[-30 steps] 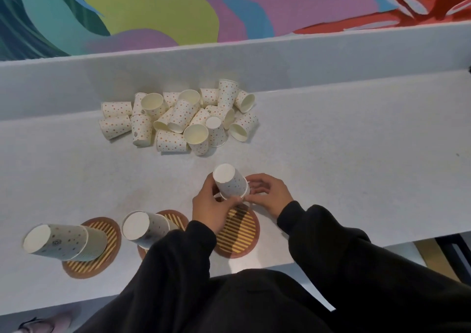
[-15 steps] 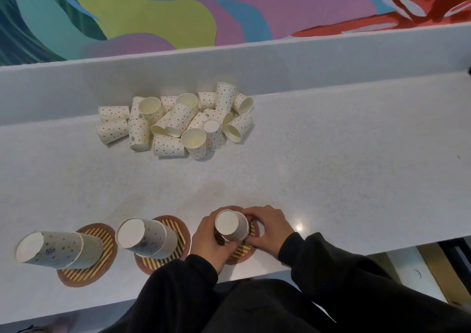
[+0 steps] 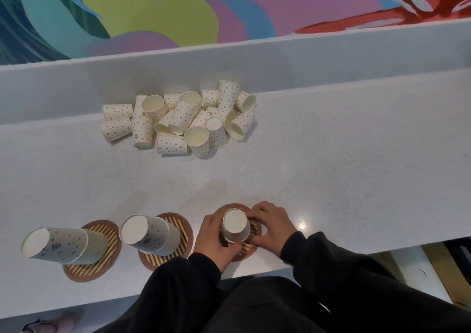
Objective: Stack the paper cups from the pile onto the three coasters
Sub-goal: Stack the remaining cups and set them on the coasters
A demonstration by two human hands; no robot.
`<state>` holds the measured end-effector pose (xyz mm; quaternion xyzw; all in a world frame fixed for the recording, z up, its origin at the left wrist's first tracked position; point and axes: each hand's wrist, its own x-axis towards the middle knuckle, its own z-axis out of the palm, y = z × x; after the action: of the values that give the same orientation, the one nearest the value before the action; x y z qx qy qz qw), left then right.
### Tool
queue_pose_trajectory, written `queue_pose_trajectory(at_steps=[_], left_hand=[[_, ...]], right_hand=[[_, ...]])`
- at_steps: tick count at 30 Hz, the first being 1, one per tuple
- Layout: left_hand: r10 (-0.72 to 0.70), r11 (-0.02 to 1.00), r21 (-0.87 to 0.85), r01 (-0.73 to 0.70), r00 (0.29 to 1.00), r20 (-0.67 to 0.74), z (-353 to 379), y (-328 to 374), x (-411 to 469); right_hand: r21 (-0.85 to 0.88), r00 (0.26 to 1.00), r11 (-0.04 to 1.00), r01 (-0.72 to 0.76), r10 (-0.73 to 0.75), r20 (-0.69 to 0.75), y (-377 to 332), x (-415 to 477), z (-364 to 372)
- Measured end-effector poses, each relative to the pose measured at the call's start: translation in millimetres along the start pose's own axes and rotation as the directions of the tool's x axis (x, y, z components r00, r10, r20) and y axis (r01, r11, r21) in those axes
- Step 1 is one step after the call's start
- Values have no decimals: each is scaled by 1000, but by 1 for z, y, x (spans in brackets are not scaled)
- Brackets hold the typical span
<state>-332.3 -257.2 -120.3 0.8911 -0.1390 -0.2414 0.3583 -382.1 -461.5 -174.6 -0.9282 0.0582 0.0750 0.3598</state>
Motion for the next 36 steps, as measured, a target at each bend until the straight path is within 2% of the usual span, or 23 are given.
queue_pose_trajectory(at_steps=[7, 10, 15, 17, 21, 24, 28, 31, 34, 36], left_hand=[[-27, 997, -68, 26, 1000, -2, -3, 5, -3], [-22, 999, -30, 20, 999, -45, -15, 18, -14], [238, 971, 8, -239, 965, -111, -72, 89, -46], [303, 953, 22, -302, 951, -57, -114, 121, -51], [350, 924, 150, -353, 936, 46, -202, 160, -30], [342, 853, 401, -333, 938, 53, -244, 167, 14], [315, 659, 689, -300, 943, 110, -265, 147, 96], [221, 601, 763, -237, 967, 127, -267, 120, 150], [88, 515, 834, -200, 980, 181, -263, 85, 188], [-12, 450, 870, -204, 972, 234, -254, 59, 202]], right_hand=[[0, 999, 1000, -19, 19, 37, -1, 2, -3], [79, 995, 996, -47, 40, 90, -2, 4, -13], [284, 983, 941, -185, 175, 61, -9, 22, -51], [349, 978, 915, -205, 206, 34, -13, 39, -67], [336, 982, 926, -170, 188, -22, -25, 85, -98], [371, 979, 915, -160, 195, -59, -37, 119, -114], [443, 968, 872, -209, 248, -31, -57, 161, -117], [514, 956, 811, -280, 283, 75, -79, 183, -96], [624, 943, 708, -330, 285, 174, -100, 200, -66], [687, 917, 616, -384, 339, 209, -107, 209, -51]])
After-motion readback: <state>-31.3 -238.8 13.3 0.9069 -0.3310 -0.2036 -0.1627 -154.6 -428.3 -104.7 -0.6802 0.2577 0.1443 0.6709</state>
